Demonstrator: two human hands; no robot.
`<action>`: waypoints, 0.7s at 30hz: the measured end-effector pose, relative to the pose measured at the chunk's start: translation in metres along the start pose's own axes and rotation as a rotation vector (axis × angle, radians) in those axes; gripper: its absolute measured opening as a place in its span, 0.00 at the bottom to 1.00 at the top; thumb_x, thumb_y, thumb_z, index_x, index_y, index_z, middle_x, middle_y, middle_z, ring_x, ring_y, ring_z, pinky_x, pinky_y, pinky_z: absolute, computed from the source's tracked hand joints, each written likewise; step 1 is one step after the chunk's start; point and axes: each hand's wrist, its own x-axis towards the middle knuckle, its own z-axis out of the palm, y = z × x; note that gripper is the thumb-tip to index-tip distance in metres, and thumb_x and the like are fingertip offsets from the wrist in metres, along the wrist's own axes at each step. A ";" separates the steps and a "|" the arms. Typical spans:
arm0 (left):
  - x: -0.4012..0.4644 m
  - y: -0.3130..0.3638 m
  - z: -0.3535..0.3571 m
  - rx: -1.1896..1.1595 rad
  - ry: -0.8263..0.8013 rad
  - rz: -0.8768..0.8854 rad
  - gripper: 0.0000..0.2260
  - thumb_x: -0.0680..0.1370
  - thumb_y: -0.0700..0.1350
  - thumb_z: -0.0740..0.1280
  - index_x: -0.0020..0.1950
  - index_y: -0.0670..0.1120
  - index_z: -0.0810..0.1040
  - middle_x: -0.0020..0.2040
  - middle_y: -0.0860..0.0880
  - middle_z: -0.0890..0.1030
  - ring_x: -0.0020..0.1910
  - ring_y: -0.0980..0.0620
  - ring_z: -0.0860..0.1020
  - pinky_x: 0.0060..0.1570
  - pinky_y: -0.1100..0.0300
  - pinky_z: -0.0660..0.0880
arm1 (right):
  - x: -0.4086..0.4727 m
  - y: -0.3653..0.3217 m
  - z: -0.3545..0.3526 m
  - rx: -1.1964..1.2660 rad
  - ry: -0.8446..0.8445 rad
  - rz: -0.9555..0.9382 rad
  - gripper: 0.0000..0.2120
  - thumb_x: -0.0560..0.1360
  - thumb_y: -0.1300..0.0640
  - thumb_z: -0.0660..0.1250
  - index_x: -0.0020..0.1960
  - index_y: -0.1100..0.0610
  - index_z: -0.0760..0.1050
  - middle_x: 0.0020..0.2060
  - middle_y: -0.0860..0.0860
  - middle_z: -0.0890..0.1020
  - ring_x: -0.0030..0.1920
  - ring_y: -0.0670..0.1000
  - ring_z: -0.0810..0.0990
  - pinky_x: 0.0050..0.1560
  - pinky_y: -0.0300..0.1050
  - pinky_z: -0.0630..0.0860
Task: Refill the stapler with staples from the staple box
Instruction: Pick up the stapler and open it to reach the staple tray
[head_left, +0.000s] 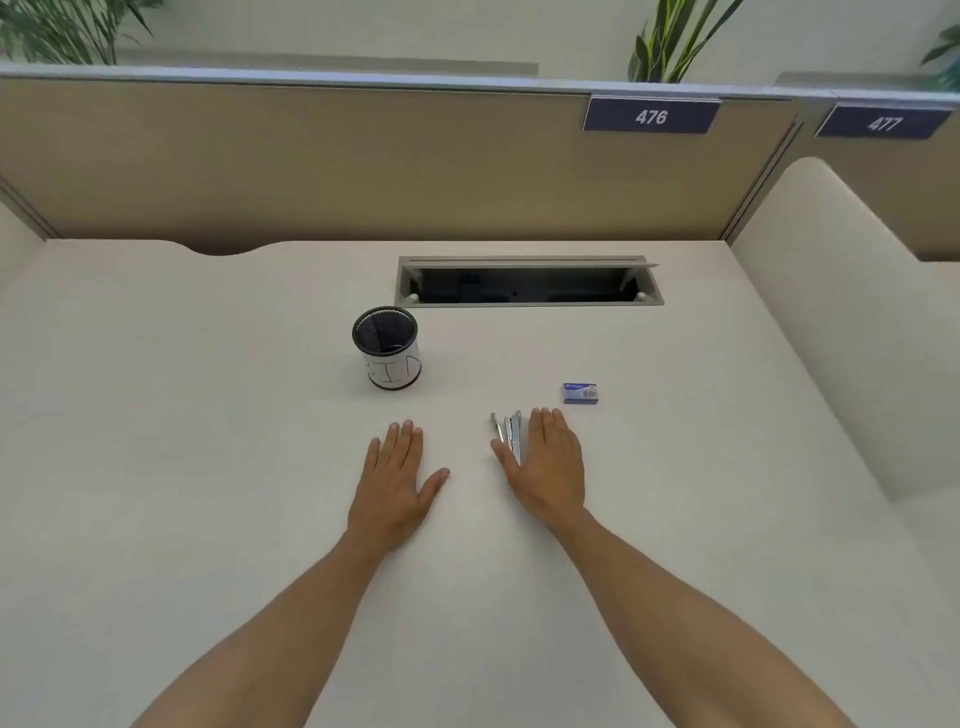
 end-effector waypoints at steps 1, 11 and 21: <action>0.000 -0.001 0.000 -0.001 0.013 0.001 0.33 0.80 0.63 0.47 0.78 0.44 0.47 0.80 0.48 0.47 0.77 0.53 0.41 0.76 0.52 0.38 | 0.000 -0.001 0.001 -0.019 0.033 -0.026 0.34 0.77 0.35 0.55 0.68 0.62 0.67 0.66 0.57 0.74 0.71 0.58 0.66 0.69 0.53 0.65; -0.001 -0.003 0.003 -0.010 0.056 0.009 0.32 0.80 0.62 0.49 0.78 0.45 0.50 0.80 0.49 0.50 0.77 0.56 0.42 0.76 0.53 0.39 | 0.009 -0.031 0.000 -0.034 0.070 0.050 0.15 0.77 0.50 0.62 0.53 0.61 0.76 0.50 0.57 0.78 0.52 0.58 0.74 0.50 0.50 0.70; -0.001 -0.004 0.003 -0.006 0.071 0.018 0.31 0.80 0.61 0.50 0.78 0.45 0.52 0.80 0.49 0.51 0.78 0.53 0.44 0.76 0.53 0.40 | 0.005 -0.033 -0.006 0.145 0.076 0.114 0.10 0.78 0.57 0.63 0.56 0.62 0.73 0.53 0.57 0.76 0.51 0.58 0.75 0.48 0.52 0.73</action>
